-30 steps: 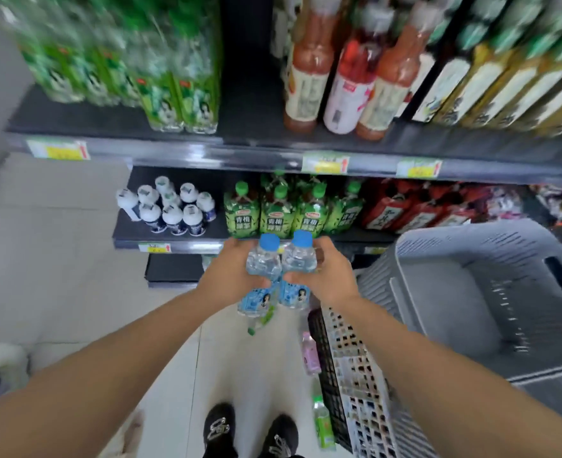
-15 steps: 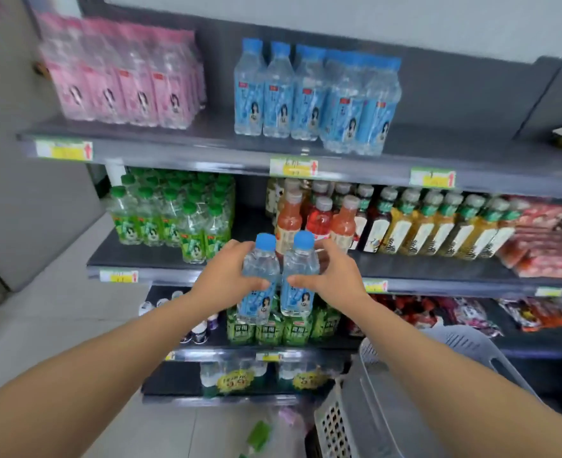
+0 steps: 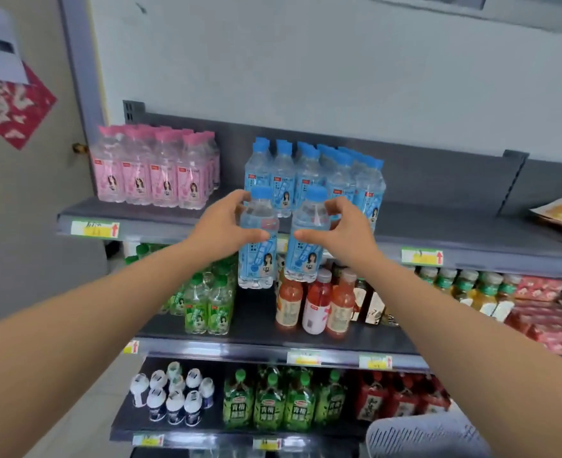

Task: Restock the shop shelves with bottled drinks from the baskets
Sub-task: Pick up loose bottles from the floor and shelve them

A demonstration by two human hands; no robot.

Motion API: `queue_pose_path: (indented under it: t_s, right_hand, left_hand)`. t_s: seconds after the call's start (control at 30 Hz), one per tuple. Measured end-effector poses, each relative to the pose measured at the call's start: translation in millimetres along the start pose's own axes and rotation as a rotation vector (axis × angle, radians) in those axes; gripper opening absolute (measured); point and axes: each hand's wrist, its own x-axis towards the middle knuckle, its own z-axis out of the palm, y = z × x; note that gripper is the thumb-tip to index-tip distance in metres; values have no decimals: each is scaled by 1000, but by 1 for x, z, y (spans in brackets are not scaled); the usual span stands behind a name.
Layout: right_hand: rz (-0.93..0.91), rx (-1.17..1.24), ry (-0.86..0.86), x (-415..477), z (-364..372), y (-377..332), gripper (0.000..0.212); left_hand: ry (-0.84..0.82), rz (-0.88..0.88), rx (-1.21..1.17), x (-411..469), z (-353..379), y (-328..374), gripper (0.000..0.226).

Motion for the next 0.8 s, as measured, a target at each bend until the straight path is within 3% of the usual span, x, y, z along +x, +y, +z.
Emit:
queue_pose_path:
  t_s: [0.13,0.27,0.53,0.8]
  right_hand:
    - [-29,-29,24,40,-2,-12,70]
    - [-81,-92,-33,77,-9,-22,99]
    - [-143,-398,24,126,-20,-20,89]
    - [-212,-807,31,154,-10,2,95]
  left_hand:
    - [8,36,11,37,-11,3,70]
    - [28,82,33,72,-14,4,74]
    - [29,161,29,106,-10,7,86]
    - [79,157,69,124,0,13,82]
